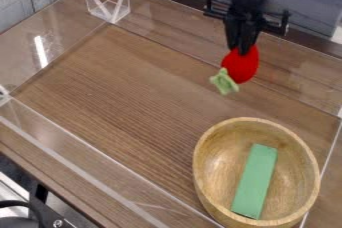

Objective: Move the red object to the right side of the table

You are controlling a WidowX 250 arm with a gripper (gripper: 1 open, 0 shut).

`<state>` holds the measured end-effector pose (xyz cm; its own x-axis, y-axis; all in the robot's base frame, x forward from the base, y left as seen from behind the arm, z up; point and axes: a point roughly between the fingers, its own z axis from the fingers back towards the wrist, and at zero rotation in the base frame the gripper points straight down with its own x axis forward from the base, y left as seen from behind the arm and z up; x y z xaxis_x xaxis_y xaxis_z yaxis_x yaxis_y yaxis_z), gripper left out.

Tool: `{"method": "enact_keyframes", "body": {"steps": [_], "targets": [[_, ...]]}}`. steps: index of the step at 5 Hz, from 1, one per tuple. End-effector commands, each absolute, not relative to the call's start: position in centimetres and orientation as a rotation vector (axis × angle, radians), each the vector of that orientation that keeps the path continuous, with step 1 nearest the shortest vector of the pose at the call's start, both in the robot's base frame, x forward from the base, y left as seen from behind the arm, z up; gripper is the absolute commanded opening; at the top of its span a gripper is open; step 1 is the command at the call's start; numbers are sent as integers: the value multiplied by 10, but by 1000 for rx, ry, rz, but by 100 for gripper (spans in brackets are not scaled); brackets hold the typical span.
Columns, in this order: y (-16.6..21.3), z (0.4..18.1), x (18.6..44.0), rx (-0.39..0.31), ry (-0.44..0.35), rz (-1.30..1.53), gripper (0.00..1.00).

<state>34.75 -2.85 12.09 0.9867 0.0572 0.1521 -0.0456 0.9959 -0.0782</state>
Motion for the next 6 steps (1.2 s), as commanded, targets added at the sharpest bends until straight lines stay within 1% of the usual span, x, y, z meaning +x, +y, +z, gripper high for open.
{"method": "enact_keyframes", "body": {"steps": [1,3,5,6], "targets": [[-29,144,344,-88,-222,62,0],[-42,123,347,-79,-207,178,0],[-76,120,344,-70,-190,234,0],[-84,111,351,-73,-175,164,0]]}}
